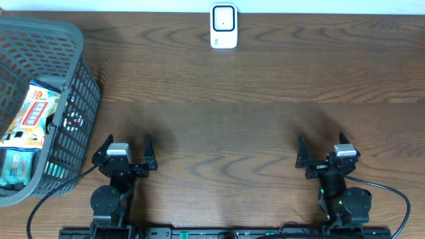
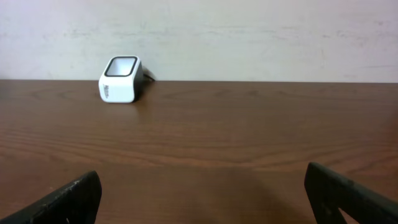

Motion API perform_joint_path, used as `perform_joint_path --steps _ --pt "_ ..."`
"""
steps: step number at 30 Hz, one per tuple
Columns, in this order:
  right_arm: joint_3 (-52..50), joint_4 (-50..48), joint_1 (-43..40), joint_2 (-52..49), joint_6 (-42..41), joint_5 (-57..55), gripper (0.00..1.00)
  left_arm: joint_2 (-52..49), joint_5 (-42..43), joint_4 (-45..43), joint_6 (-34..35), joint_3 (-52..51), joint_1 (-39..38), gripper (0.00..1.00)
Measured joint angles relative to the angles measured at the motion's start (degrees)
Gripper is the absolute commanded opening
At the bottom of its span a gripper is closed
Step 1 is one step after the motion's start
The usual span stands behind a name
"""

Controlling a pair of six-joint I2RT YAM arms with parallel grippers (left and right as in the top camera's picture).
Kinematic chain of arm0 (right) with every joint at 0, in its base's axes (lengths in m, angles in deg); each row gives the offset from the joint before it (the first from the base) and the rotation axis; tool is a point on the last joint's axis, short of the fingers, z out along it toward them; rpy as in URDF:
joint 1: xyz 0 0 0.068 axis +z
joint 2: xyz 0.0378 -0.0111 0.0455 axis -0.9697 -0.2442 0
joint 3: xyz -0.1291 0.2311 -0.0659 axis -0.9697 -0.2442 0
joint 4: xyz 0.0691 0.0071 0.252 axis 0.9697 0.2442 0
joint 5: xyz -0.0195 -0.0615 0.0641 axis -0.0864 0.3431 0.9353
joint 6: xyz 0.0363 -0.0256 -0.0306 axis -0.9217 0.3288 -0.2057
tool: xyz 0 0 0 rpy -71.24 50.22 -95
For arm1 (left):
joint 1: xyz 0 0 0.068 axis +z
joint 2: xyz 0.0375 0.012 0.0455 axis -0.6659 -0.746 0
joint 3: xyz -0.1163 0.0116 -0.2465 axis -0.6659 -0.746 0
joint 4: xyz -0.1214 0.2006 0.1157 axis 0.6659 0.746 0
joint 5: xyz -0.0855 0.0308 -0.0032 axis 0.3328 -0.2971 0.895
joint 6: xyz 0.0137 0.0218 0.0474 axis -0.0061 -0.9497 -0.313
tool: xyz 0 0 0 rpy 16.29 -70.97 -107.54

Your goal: Scan the item barcode

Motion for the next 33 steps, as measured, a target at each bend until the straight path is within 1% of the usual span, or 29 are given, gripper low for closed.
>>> perform_joint_path --steps 14,21,24,26,29,32,33 --pt "0.00 0.00 0.00 0.00 0.00 0.02 0.99 0.00 0.11 -0.13 0.26 0.00 0.00 0.98" --pt "0.00 0.00 0.00 0.00 0.00 0.02 0.99 0.00 2.93 -0.74 2.73 0.00 0.00 0.98" --pt "0.00 0.00 0.00 0.00 0.00 0.02 0.99 0.00 5.62 -1.99 4.09 -0.11 0.00 0.98" --pt "0.00 0.00 0.00 0.00 -0.02 0.02 0.99 -0.02 8.11 -4.79 5.51 -0.35 0.00 0.98" --pt "0.00 -0.02 0.00 -0.02 0.00 0.02 0.99 0.00 10.99 -11.69 6.93 -0.68 0.00 0.98" --pt "0.00 -0.04 0.00 -0.04 -0.02 0.00 0.99 0.02 12.41 -22.29 7.76 -0.90 0.00 0.98" --pt "0.00 0.00 0.00 -0.04 -0.02 0.00 0.99 -0.04 12.81 -27.34 7.91 -0.92 0.00 0.98"
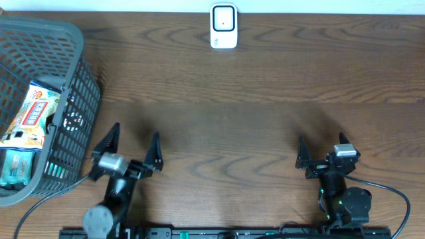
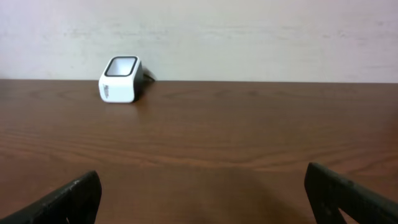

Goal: Scan the item barcode
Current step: 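Raise the left gripper and move it over the grey basket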

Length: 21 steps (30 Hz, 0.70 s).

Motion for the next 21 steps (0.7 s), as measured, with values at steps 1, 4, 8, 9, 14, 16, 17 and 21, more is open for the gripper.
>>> perform_joint_path --steps 1,4,8,9,14,16,17,21 --pt "0.00 -0.04 0.00 0.00 0.02 0.00 0.99 0.02 0.07 -3.50 0.04 0.02 0.00 0.98" --pt "0.00 0.02 0.00 -0.02 0.02 0.00 0.99 0.11 -0.35 -14.01 0.02 0.17 0.00 0.98" --pt "0.00 -0.02 0.00 0.00 0.02 0.00 0.99 0.00 -2.95 -17.29 0.00 1.68 0.00 0.98" --pt "0.00 -0.02 0.00 -0.02 0.02 0.00 0.99 -0.13 -3.39 -17.31 -0.04 2.49 0.00 0.98" --pt "0.00 -0.04 0.00 -0.02 0.02 0.00 0.99 -3.89 -6.16 -17.88 -0.24 11.37 0.00 0.98" --pt "0.00 -0.02 0.00 0.00 0.00 0.00 0.99 -6.95 -7.56 -18.12 -0.28 15.58 0.00 0.97" --pt "0.00 0.00 0.00 0.00 0.02 0.00 0.99 -9.07 -8.37 -18.16 -0.39 18.03 0.00 0.98" --pt "0.00 -0.04 0.00 0.00 0.02 0.00 0.99 -19.02 -10.23 -18.08 -3.17 28.17 0.00 0.98"
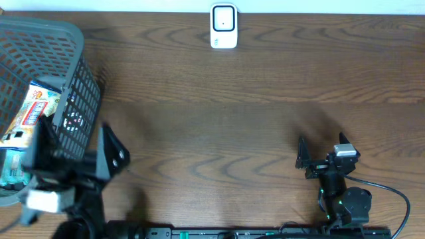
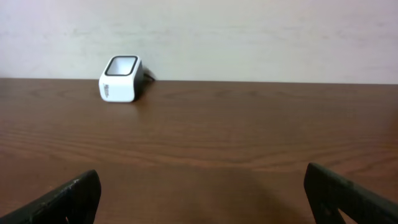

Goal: Scan the item barcode
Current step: 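Raise the left gripper and move it over the grey basket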

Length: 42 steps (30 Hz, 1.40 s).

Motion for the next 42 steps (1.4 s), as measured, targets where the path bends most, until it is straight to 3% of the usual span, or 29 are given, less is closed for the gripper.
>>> perform_joint_path --steps 4,7,10,17,19,23,28,31,37,42 --pt "0.00 0.04 0.00 -0.02 0.00 0.00 0.99 -11.58 -1.03 1.14 -5.90 12.35 0.00 0.97" --pt "0.00 0.00 0.00 -0.02 0.00 0.00 0.99 -20.06 -4.17 8.72 -11.98 23.56 -0.02 0.98" --pt "0.00 0.00 0.00 0.00 0.00 0.00 0.99 -27.04 -10.47 20.68 -16.26 34.27 0.02 0.98" --pt "0.00 -0.02 0.00 -0.02 0.00 0.00 0.99 -45.75 -20.50 62.40 -19.67 64.63 7.93 0.98" --pt "0.00 -0.02 0.00 -0.02 0.00 0.00 0.99 -52.04 -21.44 74.07 -18.21 74.20 13.18 0.98" --pt "0.00 0.02 0.00 -0.02 0.00 0.00 0.99 -60.98 -19.50 86.31 -15.02 85.40 23.89 0.98" --pt "0.00 0.00 0.00 -0.02 0.00 0.00 0.99 -65.44 -11.13 96.61 -13.35 86.25 31.80 0.98" --pt "0.00 0.02 0.00 -0.02 0.00 0.00 0.99 -66.99 -9.81 98.27 -11.02 86.01 33.73 0.98" --pt "0.00 0.02 0.00 -0.02 0.00 0.00 0.99 -70.07 -13.53 104.50 8.20 85.94 40.09 0.98" --pt "0.00 0.00 0.00 -0.02 0.00 0.00 0.99 -73.90 -14.82 111.75 15.96 85.94 43.50 0.98"
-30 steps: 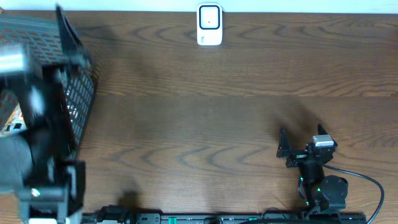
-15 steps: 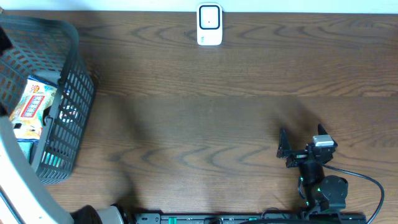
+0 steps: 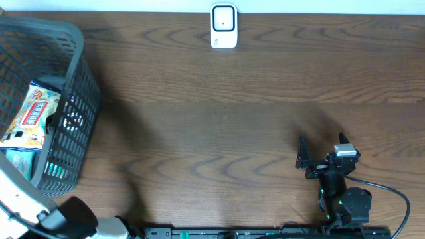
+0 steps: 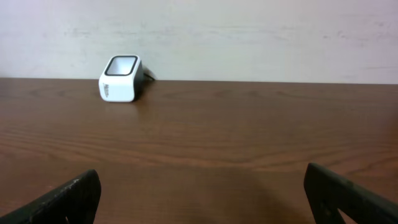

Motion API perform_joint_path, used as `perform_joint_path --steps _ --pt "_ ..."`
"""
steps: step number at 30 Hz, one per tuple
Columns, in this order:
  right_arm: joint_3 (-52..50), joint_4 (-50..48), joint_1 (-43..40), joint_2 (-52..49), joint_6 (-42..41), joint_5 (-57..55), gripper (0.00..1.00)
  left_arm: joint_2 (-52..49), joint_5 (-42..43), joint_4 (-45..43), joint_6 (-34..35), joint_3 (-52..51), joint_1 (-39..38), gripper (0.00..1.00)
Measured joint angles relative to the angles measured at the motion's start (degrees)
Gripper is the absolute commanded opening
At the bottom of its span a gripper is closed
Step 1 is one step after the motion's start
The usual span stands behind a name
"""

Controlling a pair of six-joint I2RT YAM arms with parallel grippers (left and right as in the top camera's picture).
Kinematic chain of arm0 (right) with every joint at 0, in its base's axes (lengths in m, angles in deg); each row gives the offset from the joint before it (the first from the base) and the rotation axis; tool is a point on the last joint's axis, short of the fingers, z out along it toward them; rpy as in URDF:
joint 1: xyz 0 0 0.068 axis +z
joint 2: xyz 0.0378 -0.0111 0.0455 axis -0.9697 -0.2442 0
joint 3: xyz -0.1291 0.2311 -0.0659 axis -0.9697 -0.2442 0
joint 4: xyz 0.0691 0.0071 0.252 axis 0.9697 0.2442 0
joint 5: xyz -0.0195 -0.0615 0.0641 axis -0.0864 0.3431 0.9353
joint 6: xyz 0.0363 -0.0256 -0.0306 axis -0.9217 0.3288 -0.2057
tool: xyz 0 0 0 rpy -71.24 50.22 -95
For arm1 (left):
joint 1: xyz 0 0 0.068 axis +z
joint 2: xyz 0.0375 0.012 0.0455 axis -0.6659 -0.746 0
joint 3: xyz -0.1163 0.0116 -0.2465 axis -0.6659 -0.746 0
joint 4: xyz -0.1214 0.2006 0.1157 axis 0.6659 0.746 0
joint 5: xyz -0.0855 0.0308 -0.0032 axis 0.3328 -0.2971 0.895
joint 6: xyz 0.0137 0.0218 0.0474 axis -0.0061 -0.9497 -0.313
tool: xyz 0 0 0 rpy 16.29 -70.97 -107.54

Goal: Scan the item barcode
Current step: 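Raise the left gripper and move it over the grey basket, then lower the left gripper into the basket and grasp the yellow wipes pack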

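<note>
The white barcode scanner point(image 3: 224, 26) stands at the table's far edge; the right wrist view shows the scanner point(image 4: 120, 79) far ahead and to the left. A colourful snack packet point(image 3: 33, 116) lies in the grey basket point(image 3: 78, 46) at the left, with a teal packet point(image 3: 16, 166) beside it. My right gripper point(image 3: 319, 156) rests open near the front edge, and the right gripper point(image 4: 202, 190) holds nothing between its fingers. Of my left arm point(image 3: 70, 219) only a blurred link and joint show at the bottom left corner; its gripper is out of frame.
The wooden table point(image 3: 252, 119) stretches between the basket and the right arm. A pale wall point(image 4: 249, 37) rises behind the scanner. The basket's mesh side point(image 3: 73, 133) faces the table's middle.
My left arm has gone further toward the bottom left corner, and its open gripper, seen in front of the basket before, is now out of frame. The right arm has not moved.
Both grippers rested open near the front edge. Then the left gripper stood a little further left, then large and blurred in front of the basket's near side. Now only part of that arm shows at the corner. The right arm, packets and scanner stayed put.
</note>
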Motion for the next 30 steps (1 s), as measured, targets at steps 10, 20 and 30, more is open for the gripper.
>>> perform_joint_path --steps 10,20,30 --pt "0.00 0.00 0.00 0.00 0.00 0.00 0.99 -13.03 -0.66 11.08 8.48 -0.07 2.51 0.98" --pt "0.00 0.02 0.00 0.00 0.00 0.00 0.99 -17.66 -0.66 10.62 12.04 -3.41 2.69 0.97" --pt "0.00 0.02 0.00 0.00 0.00 0.00 0.99 -17.66 -0.59 10.19 11.43 -7.80 5.07 0.98"
